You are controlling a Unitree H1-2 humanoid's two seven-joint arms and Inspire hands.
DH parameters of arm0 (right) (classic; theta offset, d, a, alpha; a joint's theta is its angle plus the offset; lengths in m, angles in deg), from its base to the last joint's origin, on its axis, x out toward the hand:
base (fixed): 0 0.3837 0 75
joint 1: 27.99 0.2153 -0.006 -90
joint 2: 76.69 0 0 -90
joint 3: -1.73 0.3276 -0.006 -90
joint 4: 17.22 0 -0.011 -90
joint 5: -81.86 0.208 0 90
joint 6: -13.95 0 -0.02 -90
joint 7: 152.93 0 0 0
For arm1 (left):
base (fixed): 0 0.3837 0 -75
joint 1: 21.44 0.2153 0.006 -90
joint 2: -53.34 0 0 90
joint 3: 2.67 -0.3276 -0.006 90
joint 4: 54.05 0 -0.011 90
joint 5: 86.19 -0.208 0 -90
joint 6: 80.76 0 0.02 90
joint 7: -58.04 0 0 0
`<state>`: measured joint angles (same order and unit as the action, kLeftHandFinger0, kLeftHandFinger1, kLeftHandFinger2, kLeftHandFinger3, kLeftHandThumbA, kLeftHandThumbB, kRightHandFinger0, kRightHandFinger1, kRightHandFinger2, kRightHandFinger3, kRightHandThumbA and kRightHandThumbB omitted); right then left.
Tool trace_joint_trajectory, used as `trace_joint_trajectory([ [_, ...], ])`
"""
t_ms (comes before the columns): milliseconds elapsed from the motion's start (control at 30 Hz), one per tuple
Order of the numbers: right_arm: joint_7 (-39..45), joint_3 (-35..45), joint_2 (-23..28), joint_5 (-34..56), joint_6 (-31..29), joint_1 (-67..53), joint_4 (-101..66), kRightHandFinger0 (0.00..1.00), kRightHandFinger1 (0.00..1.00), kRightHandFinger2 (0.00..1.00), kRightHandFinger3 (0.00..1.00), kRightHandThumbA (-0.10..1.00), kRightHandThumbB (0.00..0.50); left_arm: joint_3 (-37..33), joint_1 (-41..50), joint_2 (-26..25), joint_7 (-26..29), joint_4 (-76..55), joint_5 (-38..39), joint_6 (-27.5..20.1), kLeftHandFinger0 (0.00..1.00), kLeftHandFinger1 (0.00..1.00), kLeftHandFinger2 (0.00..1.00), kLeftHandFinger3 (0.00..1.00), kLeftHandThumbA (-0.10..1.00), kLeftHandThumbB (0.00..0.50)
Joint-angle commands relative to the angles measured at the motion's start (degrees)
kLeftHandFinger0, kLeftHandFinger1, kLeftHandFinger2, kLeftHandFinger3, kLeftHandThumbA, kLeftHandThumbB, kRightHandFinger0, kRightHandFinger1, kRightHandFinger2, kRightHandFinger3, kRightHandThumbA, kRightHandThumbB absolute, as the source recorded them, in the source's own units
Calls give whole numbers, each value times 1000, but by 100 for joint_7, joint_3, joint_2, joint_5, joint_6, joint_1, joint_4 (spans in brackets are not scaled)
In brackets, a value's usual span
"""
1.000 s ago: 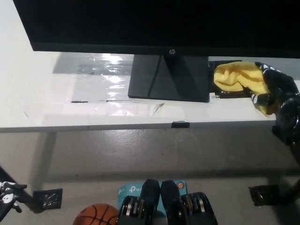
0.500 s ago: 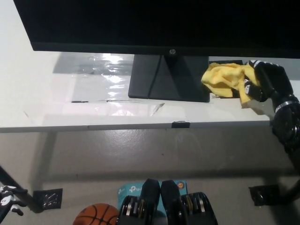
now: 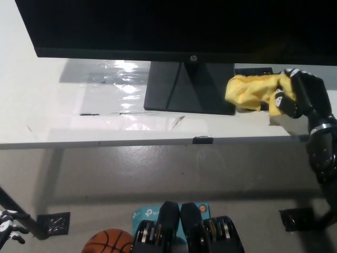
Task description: The robot uses its right hand to pick up the cloth kept in the middle of the desk and use it to wipe the monitor in the middle of the desk by swiping its screen twice
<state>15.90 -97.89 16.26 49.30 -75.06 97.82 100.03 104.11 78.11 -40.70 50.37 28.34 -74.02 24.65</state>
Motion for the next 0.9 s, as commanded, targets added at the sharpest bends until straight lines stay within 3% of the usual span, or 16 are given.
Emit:
trace_joint_trajectory([
  [0,471,1275,-711,1964,1033,-35,-1015,0,155,463,88,-100,0,86,72,-36,79,-190,-35,-123,327,391,540,731,392,127],
  [67,496,1516,-884,2122,1299,-76,-1349,0,103,440,109,-100,0,82,81,-39,71,-202,-31,-121,326,388,535,726,389,131],
  [100,518,1612,-941,2187,1367,-66,-1445,0,28,395,118,-100,0,87,86,-31,74,-215,-18,-108,325,387,528,724,374,123],
  [200,526,2026,-1172,2567,1714,57,-1766,0,0,335,79,-100,7,131,89,-29,71,-213,58,-32,348,396,534,739,342,123],
  [233,404,2269,-1264,2674,1948,190,-2021,0,0,316,124,-100,33,125,91,-36,68,-231,43,-51,334,379,527,747,328,120],
  [300,427,2511,-1362,2922,1976,272,-2117,0,0,257,53,-100,159,133,97,-42,58,-243,59,-46,325,374,521,744,312,119],
  [367,357,2697,-1398,2902,2279,370,-2417,0,0,229,61,-100,214,124,94,-60,55,-200,26,-77,358,393,512,742,316,125],
  [500,113,3164,-1473,2931,2594,612,-2725,0,0,213,83,-100,208,117,120,-52,38,-193,30,-124,348,389,529,747,295,185],
  [567,91,3296,-1471,2878,2594,659,-2794,0,0,259,55,-100,193,140,149,-41,52,-233,62,-43,365,398,537,738,295,198],
  [633,21,3431,-1479,2789,2594,740,-2834,0,0,280,1,-100,227,146,137,-41,57,-237,59,-37,370,399,538,726,280,205],
  [700,-97,3555,-1438,2672,2594,842,-2815,0,0,238,0,-100,270,150,139,-61,51,-236,37,-49,380,410,529,728,260,206],
  [767,-248,3434,-1288,2188,2594,854,-2836,0,0,224,43,-100,279,173,150,-76,67,-286,19,-38,354,382,505,727,242,207],
  [800,-286,3432,-1254,2123,2594,873,-2848,0,0,238,80,-100,256,175,154,-86,58,-284,17,-43,356,380,505,732,248,214],
  [867,-470,3235,-994,1869,2594,891,-2867,0,0,162,66,-100,265,181,155,-78,52,-298,37,-19,361,377,491,722,244,221],
])
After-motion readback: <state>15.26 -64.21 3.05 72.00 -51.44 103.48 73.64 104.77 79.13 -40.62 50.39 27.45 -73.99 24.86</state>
